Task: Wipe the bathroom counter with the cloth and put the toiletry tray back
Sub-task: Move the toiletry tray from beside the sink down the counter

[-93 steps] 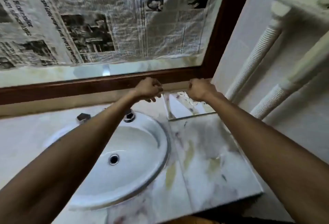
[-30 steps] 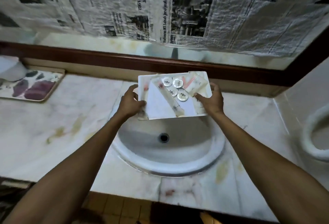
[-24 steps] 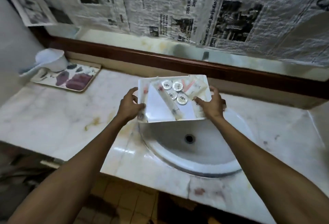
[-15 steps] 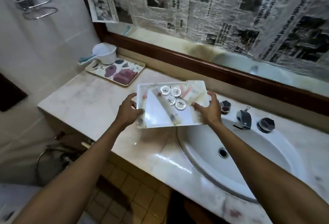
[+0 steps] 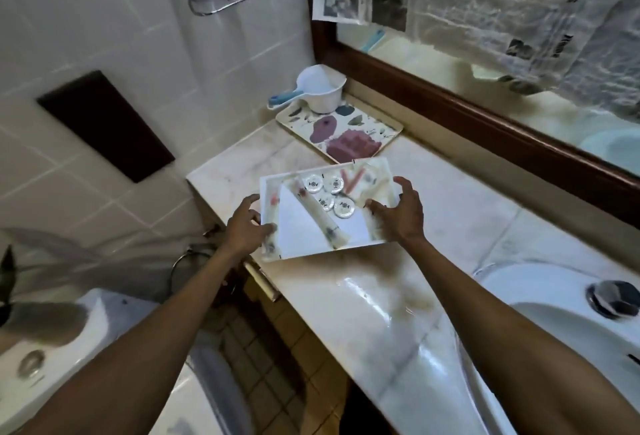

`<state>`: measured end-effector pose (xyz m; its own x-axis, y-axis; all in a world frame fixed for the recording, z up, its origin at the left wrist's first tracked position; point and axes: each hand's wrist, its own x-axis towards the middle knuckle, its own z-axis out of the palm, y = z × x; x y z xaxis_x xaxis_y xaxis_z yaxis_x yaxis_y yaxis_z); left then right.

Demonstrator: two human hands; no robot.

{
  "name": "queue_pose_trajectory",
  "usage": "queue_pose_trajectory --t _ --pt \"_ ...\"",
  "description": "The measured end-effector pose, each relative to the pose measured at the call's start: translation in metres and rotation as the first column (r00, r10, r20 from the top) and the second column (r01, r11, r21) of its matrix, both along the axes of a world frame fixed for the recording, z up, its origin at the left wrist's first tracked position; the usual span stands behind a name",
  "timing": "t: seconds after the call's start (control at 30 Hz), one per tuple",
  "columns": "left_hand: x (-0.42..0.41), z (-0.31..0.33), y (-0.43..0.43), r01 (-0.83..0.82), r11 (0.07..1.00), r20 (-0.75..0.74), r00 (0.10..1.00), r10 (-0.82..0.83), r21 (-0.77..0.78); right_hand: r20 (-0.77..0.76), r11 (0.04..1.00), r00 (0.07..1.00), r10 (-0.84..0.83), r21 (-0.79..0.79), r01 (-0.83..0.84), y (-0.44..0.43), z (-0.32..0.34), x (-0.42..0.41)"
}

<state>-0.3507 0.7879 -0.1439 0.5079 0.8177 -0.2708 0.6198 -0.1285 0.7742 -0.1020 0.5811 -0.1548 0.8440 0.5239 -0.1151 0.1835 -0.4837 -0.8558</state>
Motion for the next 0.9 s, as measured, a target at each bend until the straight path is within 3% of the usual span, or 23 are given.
queue_pose_trajectory --t 0.37,0.67,0.9 --pt "-0.053 -0.032 0.097 -0.272 0.955 -0.003 0.962 0.274 -0.121 -0.063 0.965 0.969 0.238 -0.094 -0.243 0.147 -0.028 -0.026" --pt "-0.063 -0.055 0.188 -0.258 0.962 -0.130 0.961 0.245 -0.092 -0.135 0.776 0.848 0.512 -0.350 -0.524 0.222 -0.026 -0.040" --pt "-0.053 -0.068 0.220 -0.209 0.976 -0.189 0.962 0.195 -0.059 -0.037 0.733 0.839 0.544 -0.465 -0.496 0.264 -0.034 -0.044"
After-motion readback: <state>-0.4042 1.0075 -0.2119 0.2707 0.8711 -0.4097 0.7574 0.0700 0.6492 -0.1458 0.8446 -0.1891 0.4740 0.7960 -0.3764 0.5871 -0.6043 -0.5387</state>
